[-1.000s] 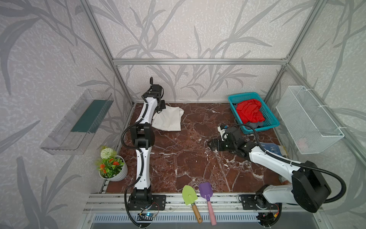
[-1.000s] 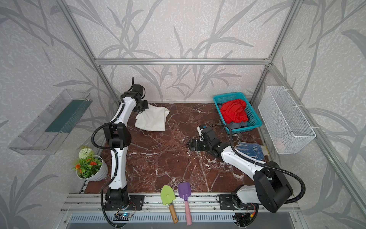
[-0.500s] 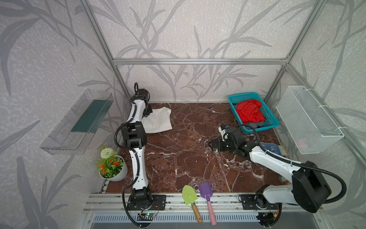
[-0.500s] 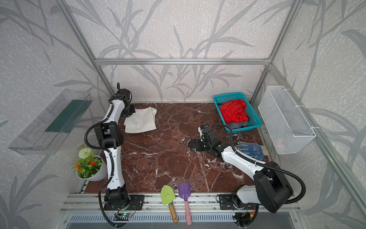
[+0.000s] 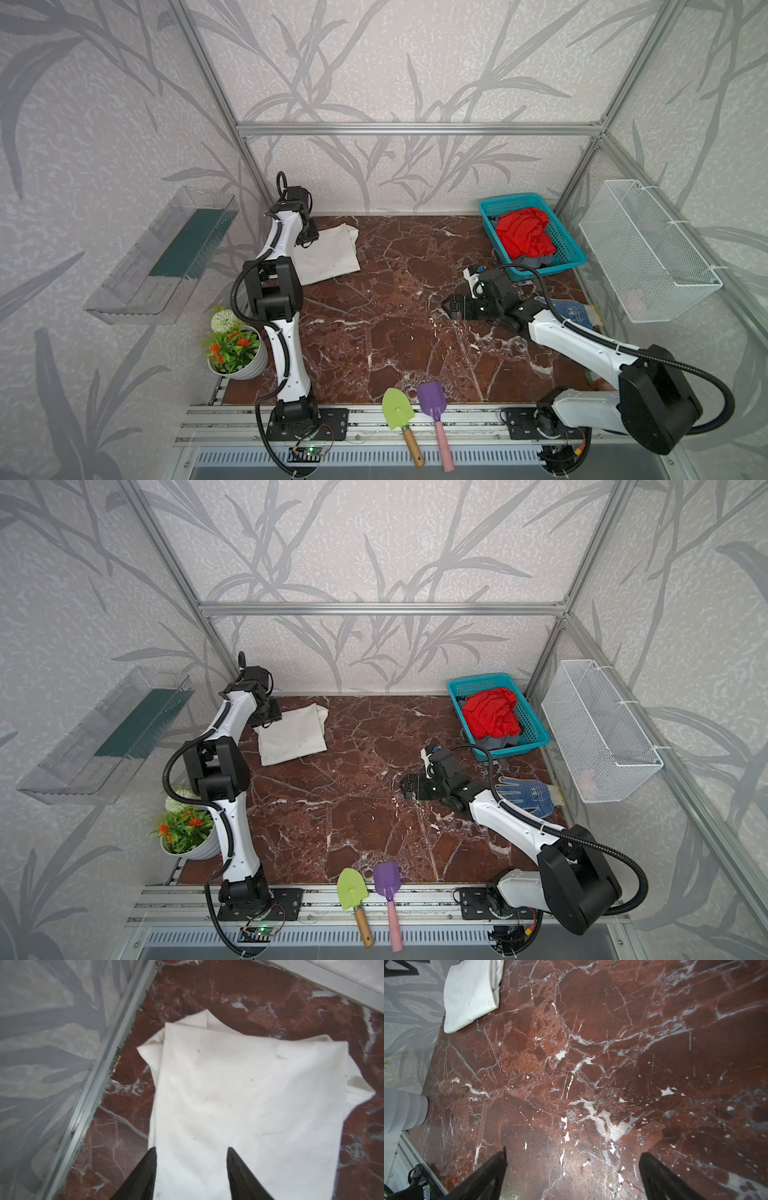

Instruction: Fold and stack the t-shirts

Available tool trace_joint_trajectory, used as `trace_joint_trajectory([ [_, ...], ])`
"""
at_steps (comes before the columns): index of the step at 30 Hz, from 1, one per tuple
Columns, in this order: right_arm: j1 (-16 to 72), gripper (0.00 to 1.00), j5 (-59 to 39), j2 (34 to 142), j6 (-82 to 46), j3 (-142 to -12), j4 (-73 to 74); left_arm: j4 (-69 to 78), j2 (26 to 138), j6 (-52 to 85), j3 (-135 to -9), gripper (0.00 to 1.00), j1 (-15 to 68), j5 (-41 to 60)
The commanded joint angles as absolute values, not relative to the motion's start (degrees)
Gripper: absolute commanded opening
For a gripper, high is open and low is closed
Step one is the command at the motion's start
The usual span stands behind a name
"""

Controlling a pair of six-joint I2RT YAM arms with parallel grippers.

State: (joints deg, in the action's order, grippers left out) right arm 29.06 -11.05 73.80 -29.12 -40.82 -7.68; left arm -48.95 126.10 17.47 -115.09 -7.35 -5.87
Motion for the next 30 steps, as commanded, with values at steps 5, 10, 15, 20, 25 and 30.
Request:
trace_joint_trajectory([
  [5, 19.77, 0.99, -9.63, 65.96, -26.26, -38.79, -14.48, -30.48, 102.00, 23.83, -83.15, 0.65, -6.14, 9.64],
  [10, 13.92, 0.99, -13.19, 61.92, -25.17, -34.89, -13.38, -28.51, 92.02, 26.68, -69.92, 0.66, -5.24, 7.06],
  [15, 13.18, 0.99, -9.11, 57.83, -21.73, -33.09, -18.49, -27.03, 81.01, 28.35, -55.50, 0.69, -0.49, 3.88],
  [20, 12.93, 0.99, 6.04, 42.58, -19.15, -23.13, -10.22, -23.01, 63.66, 24.05, -42.57, 0.95, 5.88, -12.48],
  [25, 12.57, 0.99, 18.36, 30.53, -13.72, -4.53, 26.60, -12.24, 55.66, 19.38, -32.07, 0.99, 7.58, -32.09],
  [30, 11.73, 0.99, 17.92, 39.88, -6.07, -5.15, 25.89, 13.67, 60.91, 9.05, -22.53, 0.99, 7.38, -27.67],
])
